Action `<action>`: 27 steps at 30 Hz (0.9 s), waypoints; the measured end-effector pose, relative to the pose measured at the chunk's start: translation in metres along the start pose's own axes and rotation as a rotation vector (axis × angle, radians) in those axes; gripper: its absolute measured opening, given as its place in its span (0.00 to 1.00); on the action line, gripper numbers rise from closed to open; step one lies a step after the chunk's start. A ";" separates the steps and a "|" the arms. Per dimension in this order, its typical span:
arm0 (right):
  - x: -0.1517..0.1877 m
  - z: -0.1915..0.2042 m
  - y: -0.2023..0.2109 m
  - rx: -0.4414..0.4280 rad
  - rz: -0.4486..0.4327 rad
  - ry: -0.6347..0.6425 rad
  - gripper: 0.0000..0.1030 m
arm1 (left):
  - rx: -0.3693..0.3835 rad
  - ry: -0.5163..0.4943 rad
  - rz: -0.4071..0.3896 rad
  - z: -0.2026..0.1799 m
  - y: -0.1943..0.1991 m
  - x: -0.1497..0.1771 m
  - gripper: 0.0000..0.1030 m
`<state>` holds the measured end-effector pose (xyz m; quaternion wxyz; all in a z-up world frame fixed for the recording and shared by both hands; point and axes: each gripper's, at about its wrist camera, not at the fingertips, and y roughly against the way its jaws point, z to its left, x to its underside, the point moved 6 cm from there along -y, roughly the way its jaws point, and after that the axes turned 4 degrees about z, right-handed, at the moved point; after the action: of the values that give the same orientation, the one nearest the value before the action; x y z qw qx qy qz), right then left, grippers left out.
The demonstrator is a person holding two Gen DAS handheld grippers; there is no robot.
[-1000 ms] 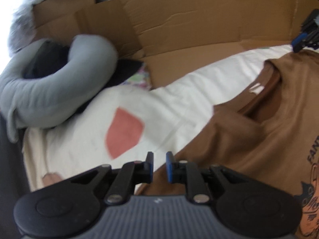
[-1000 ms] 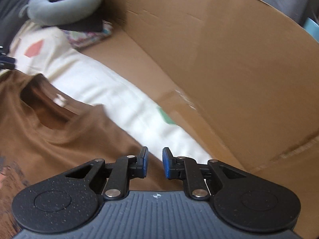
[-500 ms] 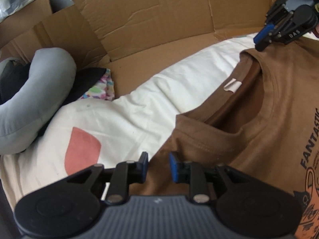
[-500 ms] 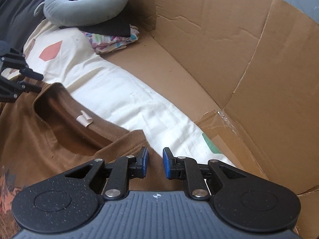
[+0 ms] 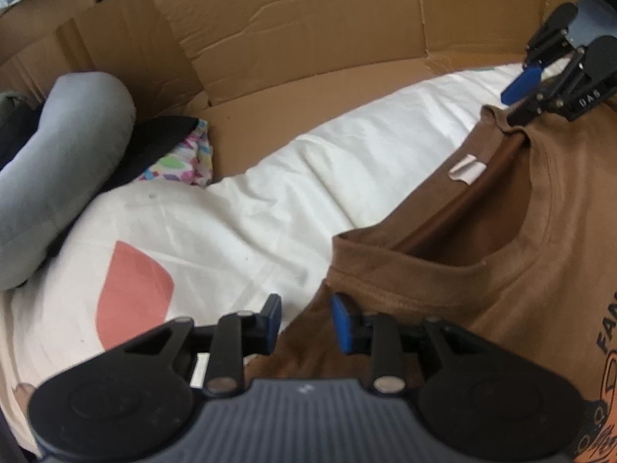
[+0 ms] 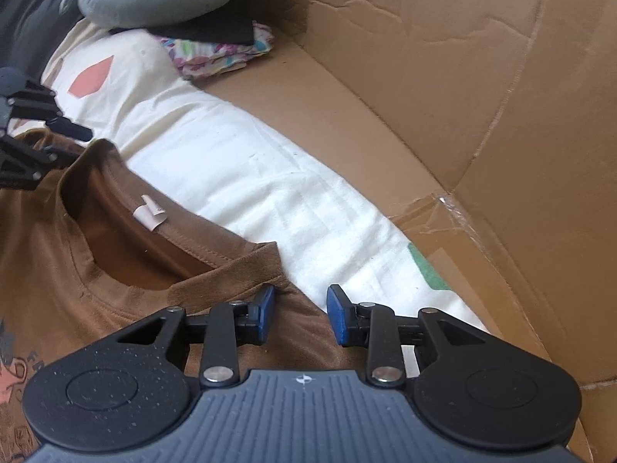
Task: Fold clothes
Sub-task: 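Move both open grippers back from the shirt collar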
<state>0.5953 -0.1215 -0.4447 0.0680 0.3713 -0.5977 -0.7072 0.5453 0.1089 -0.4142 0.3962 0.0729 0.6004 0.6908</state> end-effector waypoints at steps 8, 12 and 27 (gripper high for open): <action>0.000 0.013 -0.003 0.004 -0.005 0.122 0.28 | 0.028 -0.075 0.026 -0.014 -0.005 -0.001 0.05; 0.001 0.022 -0.002 -0.015 0.014 0.174 0.08 | 0.022 -0.032 0.027 -0.013 -0.004 -0.001 0.04; -0.018 0.024 0.027 0.150 -0.096 0.254 0.01 | -0.046 0.128 -0.096 0.017 0.022 -0.011 0.02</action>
<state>0.5847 -0.1001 -0.4119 0.0812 0.4900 -0.6172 -0.6102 0.5526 0.1157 -0.3853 0.3913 -0.0094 0.6112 0.6879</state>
